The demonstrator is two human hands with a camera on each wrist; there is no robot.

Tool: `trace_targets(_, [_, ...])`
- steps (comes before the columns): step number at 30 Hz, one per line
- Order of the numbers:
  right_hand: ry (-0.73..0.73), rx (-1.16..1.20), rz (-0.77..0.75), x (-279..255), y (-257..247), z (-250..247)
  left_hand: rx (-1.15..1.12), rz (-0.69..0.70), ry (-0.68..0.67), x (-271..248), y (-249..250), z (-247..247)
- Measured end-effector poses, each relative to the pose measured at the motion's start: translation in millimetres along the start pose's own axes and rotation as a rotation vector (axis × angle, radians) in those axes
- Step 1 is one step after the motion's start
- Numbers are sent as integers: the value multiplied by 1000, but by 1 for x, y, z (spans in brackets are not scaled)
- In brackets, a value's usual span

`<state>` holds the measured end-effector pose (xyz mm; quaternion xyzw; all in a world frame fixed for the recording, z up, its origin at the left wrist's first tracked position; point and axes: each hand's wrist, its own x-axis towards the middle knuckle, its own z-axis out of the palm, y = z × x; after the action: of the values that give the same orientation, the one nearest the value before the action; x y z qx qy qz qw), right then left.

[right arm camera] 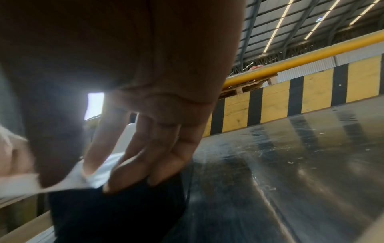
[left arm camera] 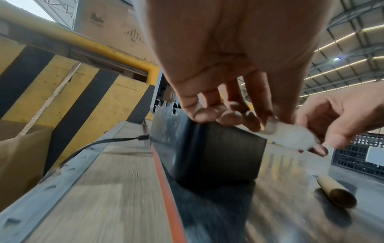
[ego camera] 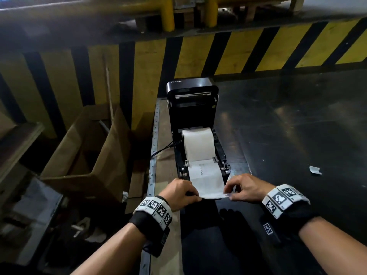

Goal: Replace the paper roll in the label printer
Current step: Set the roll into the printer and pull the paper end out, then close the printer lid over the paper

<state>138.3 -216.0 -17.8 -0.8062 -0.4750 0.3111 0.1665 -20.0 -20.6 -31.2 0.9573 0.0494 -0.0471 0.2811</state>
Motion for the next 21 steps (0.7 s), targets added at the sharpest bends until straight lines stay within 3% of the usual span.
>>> trace_targets(2, [-68,77,26,4,0,-20,-10,-6,-2,7,1,-18])
trace_targets(4, [-20,82,26,12,-2,-47,-42,-44,109,22,0,-50])
trace_targets(8, [342,49,18,41,-16,-114,-243,-153,604,73,-8,-141])
trace_targets(10, [522,79,-4,60,-27,-145,-378,-236,760,101,-16,-187])
trace_targets(12, [680,132,-29,82,-37,-173,-461,-325,779,126,-23,-221])
trace_targets(15, [826,200,-48,116,-47,-203,-409,-431,751,158,-31,-239])
trace_targets(21, [757,339,39,176,-40,-213,-413,-480,699,191,-49,-216])
